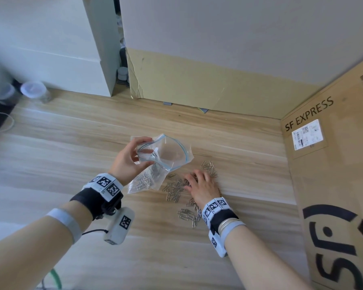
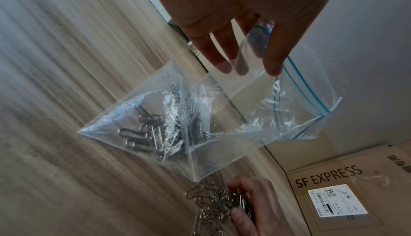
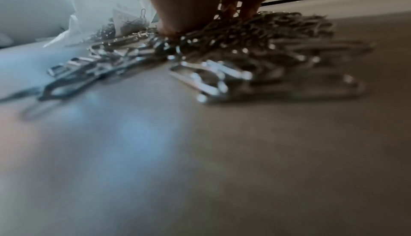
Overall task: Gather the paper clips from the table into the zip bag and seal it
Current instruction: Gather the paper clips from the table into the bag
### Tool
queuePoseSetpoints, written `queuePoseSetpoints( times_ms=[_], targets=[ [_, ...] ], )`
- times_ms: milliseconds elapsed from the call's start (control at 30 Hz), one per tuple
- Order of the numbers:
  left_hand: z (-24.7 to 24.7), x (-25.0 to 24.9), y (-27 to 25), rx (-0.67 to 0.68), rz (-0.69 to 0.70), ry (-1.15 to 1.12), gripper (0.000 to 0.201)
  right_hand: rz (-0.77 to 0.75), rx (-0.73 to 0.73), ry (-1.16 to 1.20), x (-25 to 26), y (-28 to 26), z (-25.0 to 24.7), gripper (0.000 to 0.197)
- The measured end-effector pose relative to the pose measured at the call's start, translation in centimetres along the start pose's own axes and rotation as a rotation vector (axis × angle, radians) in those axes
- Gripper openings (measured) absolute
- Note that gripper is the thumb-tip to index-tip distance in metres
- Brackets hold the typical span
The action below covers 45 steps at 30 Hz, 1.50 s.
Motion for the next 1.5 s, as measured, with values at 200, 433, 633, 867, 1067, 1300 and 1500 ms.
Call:
queuePoseSetpoints(
  times_ms=[200,433,633,867,1067,1300,1500],
  targets=[
    [0.2,0.1,0.0,0.013,-0.01,-0.005,0.057,-0.1,-0.06,-0.034,1.0,0.6,-1.3,0.025],
    [0.2,0.2,0.2,0.011,-0.009,-0.019,0.058,-0.036,0.063,0.071,0.4,1.4,-0.8,0.022],
    [0.3,0.3,0.5,0.013,-0.003,-0.018,0.062,-0.012,-0.001,0.178,-0.7,1.1,-3.8,0.022],
    [0.6,-0.9,0.9,0.018,0.054,0.021,0.076,-0.295,-0.321,0.303,5.5,0.0,-15.6,0.02],
    [0.8,-1.5,1.0,0.028,0.074,0.047,0.078,-0.56,-0.167,0.162,13.8,2.3,-14.4,0.015],
    [0.5,-1.5,0.8,0.035,0.081,0.066,0.078,-0.463,-0.062,0.346,12.3,3.3,-12.8,0.024],
    [0.1,-0.9,0.7,0.011,0.051,0.077,0.08,-0.075,-0.383,0.702,0.6,2.4,-14.0,0.017]
  ],
)
Point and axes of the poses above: each hand's wrist, its own y-axis towards the middle knuckle, its own z-axis out of the palm, x = y × z, the point moved 10 cm from there along y, towards the middle knuckle, and after that the axes turned 11 degrees about y, right-handed, at the moved point
